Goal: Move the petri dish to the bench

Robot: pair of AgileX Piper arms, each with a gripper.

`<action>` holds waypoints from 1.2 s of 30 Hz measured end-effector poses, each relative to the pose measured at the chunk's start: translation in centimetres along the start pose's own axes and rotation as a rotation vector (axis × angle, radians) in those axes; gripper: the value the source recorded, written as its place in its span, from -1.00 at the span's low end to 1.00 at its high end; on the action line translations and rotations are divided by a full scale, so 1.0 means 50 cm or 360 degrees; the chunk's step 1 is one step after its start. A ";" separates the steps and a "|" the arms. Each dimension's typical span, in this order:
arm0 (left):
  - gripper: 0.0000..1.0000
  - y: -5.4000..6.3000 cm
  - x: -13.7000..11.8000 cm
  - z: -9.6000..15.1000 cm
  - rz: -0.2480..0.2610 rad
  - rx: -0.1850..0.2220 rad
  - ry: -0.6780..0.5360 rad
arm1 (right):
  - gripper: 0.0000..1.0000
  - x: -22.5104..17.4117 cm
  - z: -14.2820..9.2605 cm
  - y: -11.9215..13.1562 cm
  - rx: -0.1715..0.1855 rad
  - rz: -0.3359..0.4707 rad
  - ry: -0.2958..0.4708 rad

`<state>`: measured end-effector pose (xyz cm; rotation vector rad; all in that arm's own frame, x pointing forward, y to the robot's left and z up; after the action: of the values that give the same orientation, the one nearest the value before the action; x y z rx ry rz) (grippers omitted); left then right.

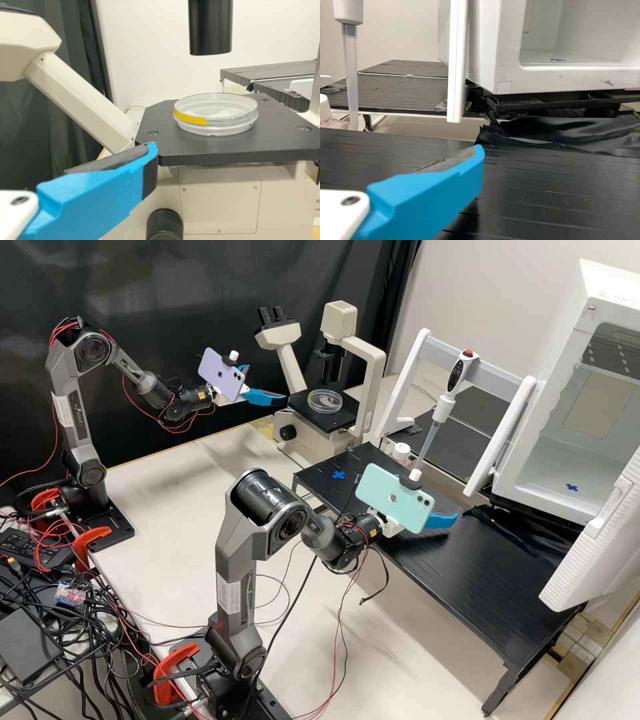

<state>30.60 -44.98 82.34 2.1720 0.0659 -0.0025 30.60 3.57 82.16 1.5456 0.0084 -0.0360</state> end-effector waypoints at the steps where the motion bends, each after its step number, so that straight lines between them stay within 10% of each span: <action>1: 1.00 0.000 0.000 0.000 0.0000 0.0000 0.0000 | 1.00 0.000 0.000 0.000 0.0000 0.0000 0.0000; 13: 1.00 0.000 0.000 0.000 0.0000 0.0000 0.0000 | 1.00 -0.013 0.003 -0.003 0.0000 0.0001 0.0001; 25: 1.00 0.000 0.000 0.000 0.0000 0.0000 0.0000 | 1.00 -0.078 -0.107 -0.072 0.0046 -0.0144 0.0377; 36: 1.00 0.000 0.000 0.000 0.0000 0.0000 0.0000 | 1.00 -0.080 -0.244 -0.161 -0.0115 -0.0289 0.0710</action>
<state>30.60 -44.98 82.34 2.1720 0.0659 -0.0025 26.56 15.62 73.93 1.4496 0.4978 0.1642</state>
